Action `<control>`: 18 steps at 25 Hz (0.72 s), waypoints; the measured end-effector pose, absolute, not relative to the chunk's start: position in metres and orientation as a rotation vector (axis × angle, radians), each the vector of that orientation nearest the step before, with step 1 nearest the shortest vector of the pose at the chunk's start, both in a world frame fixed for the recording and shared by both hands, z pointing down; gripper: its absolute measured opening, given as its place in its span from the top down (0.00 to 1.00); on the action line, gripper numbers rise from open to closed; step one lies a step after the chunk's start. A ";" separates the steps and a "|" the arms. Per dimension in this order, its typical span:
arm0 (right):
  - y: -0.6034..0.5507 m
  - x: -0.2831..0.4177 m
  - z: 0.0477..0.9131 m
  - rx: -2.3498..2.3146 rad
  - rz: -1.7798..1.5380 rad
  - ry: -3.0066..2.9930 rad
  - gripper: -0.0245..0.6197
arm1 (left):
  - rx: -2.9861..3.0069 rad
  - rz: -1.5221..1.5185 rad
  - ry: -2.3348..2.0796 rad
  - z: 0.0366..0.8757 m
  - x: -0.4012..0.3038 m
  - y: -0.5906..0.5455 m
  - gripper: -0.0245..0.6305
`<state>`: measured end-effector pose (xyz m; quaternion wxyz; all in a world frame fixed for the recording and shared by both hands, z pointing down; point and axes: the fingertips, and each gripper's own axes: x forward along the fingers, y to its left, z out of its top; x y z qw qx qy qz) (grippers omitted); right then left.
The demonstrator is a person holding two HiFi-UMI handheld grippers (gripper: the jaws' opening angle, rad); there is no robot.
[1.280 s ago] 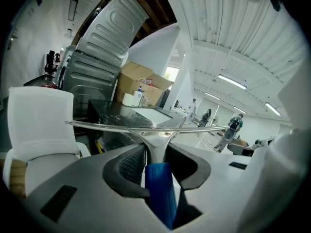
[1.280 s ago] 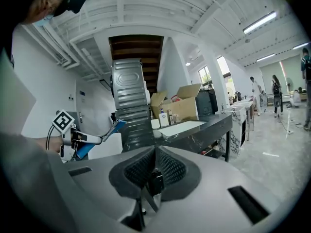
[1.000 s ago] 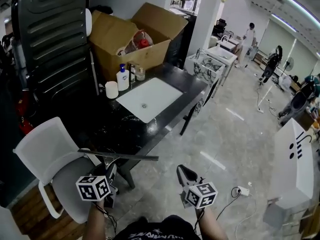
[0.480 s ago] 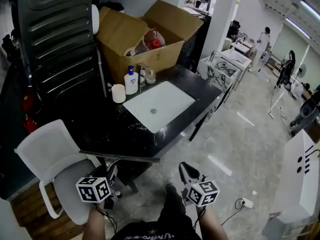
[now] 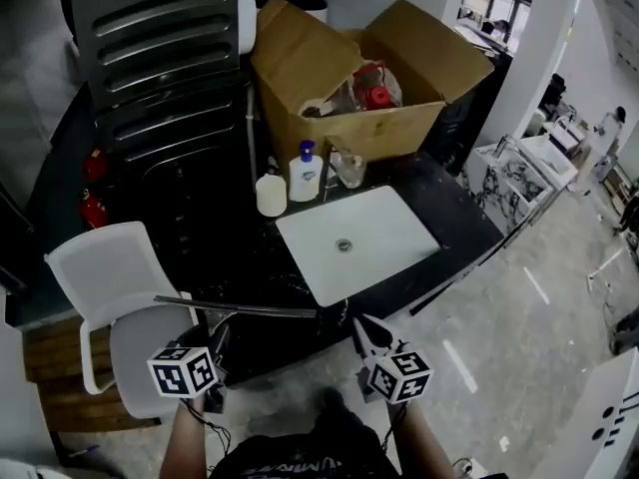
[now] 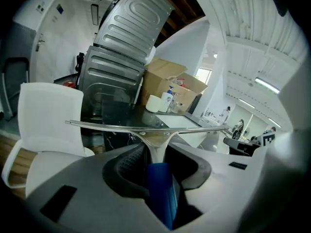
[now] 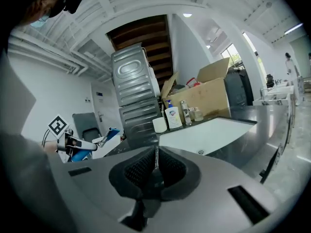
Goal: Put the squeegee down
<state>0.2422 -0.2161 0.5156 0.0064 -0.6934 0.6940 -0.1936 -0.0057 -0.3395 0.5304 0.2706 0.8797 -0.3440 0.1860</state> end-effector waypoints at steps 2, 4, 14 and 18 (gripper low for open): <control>-0.233 0.257 0.515 -2.111 -0.622 2.234 0.88 | 2.316 0.509 -0.983 0.535 0.004 -0.343 0.73; -0.248 0.271 0.515 -2.065 -0.637 2.277 0.88 | 2.274 0.510 -1.032 0.537 0.013 -0.350 0.73; -0.308 0.324 0.527 -1.887 -0.688 2.426 0.88 | 2.109 0.651 -1.198 0.562 0.058 -0.385 0.73; -0.330 0.337 0.530 -1.820 -0.697 2.497 0.88 | 2.045 0.713 -1.254 0.569 0.070 -0.396 0.73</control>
